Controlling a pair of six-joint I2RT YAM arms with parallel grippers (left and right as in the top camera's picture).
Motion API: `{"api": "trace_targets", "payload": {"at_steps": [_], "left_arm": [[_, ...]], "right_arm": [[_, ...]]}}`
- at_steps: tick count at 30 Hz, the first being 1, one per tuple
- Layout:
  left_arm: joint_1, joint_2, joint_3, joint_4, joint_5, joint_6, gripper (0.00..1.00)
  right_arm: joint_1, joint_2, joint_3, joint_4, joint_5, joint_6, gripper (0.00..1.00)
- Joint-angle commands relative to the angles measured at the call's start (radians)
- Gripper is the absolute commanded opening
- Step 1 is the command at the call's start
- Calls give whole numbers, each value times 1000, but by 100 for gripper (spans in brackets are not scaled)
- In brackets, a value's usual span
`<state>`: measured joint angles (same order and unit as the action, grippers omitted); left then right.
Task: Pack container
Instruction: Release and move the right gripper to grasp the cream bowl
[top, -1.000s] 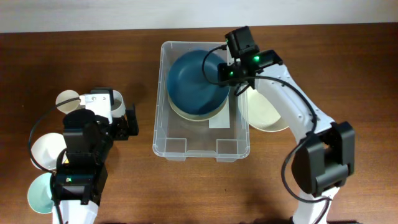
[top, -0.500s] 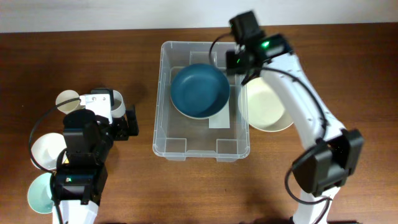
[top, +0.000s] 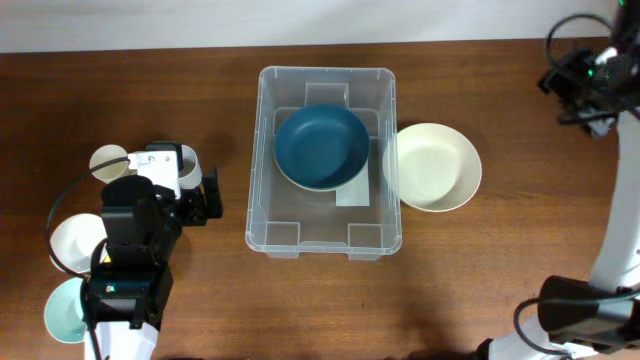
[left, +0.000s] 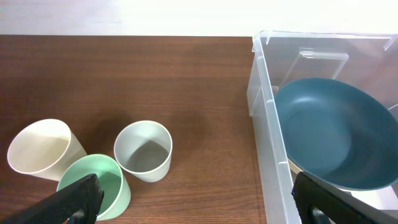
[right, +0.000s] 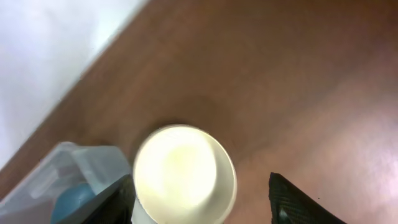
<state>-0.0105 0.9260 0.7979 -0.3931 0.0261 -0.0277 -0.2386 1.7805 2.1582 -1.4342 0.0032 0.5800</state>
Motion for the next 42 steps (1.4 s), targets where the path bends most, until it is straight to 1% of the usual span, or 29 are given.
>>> {"api": "trace_targets", "payload": {"at_steps": [1,3,7,8,11,14,15,18,21,24,25,26,29,30,31,33,37,42], "left_arm": [[5,0,19,3,-3,-14,100],[5,0,19,3,-4,-14,100],[5,0,19,3,-3,-14,100],[5,0,19,3,-3,-14,100],[5,0,19,3,-3,-14,100],[5,0,19,3,-4,-14,100],[5,0,19,3,-4,-14,100],[5,0,19,3,-4,-14,100],[5,0,19,3,-4,-14,100],[5,0,19,3,-4,-14,100],[5,0,19,3,-4,-14,100],[5,0,19,3,-4,-14,100],[5,0,19,3,-4,-14,100],[5,0,19,3,-4,-14,100],[5,0,19,3,-4,-14,100],[5,0,19,3,-4,-14,100],[5,0,19,3,-4,-14,100],[5,0,19,3,-4,-14,100]], "right_arm": [[-26,19,-110,-9,-82,-11,67],[-23,19,-196,14,-82,-32,70],[3,20,-399,120,-91,-52,72],[12,22,-475,175,-94,-52,72],[27,27,-631,302,-109,-51,72],[34,27,-751,409,-118,-51,72],[37,27,-812,471,-131,-52,73],[37,28,-910,591,-158,-52,72],[37,29,-969,665,-154,-52,72],[37,41,-996,703,-154,-52,72],[37,50,-997,710,-154,-52,70],[37,59,-997,719,-154,-52,63],[37,63,-997,728,-154,-52,50],[37,63,-997,729,-154,-52,48],[37,63,-997,732,-154,-52,41],[37,63,-997,736,-154,-51,32],[37,67,-997,735,-154,-51,31],[36,113,-997,742,-157,-48,31]]}}
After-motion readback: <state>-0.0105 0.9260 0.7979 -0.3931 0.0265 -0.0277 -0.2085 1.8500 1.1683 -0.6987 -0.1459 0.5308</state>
